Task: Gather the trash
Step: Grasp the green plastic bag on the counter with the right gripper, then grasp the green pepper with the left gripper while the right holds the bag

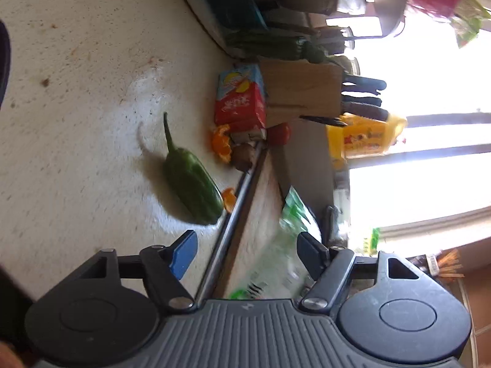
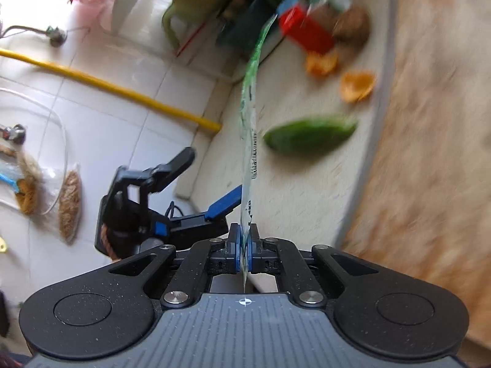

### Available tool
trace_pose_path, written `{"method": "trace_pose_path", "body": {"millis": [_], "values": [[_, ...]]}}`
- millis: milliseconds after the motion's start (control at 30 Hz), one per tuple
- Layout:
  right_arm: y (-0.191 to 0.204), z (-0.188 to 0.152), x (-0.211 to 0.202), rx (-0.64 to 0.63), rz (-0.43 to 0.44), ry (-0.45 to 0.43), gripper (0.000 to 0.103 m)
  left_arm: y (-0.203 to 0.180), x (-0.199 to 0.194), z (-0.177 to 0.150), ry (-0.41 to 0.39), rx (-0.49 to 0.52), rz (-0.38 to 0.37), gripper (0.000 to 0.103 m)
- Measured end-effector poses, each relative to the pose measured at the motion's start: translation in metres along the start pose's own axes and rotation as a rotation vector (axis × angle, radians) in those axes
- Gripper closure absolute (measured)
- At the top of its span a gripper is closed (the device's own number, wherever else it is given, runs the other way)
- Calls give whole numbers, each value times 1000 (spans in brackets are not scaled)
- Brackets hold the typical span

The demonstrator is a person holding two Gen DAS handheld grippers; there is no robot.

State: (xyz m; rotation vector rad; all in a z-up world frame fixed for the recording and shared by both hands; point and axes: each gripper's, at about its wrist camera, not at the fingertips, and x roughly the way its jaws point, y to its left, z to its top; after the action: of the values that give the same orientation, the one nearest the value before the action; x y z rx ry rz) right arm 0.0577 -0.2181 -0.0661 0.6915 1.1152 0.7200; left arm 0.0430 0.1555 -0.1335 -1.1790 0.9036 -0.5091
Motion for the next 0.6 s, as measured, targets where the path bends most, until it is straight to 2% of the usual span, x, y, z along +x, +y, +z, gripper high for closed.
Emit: {"method": "trace_pose_path", "body": {"millis": [167,300,400,533,600], "values": [[-9,11,-25,8,-55,-77,97,14,38,16,-69,-174,101,34],[-22,20,-31,2,-67,-118,97,0,59,22,-145,-187,221,34],[-30,30,-29,7,-46,-114,96,-23,76,24,-197,-125,348,31],[-37,45,-26,-19,-44,-116,96,-60,106,21,-264,60,604,31],[-44,51,-30,-19,-33,-116,96,-70,122,26,-248,158,697,32]]}}
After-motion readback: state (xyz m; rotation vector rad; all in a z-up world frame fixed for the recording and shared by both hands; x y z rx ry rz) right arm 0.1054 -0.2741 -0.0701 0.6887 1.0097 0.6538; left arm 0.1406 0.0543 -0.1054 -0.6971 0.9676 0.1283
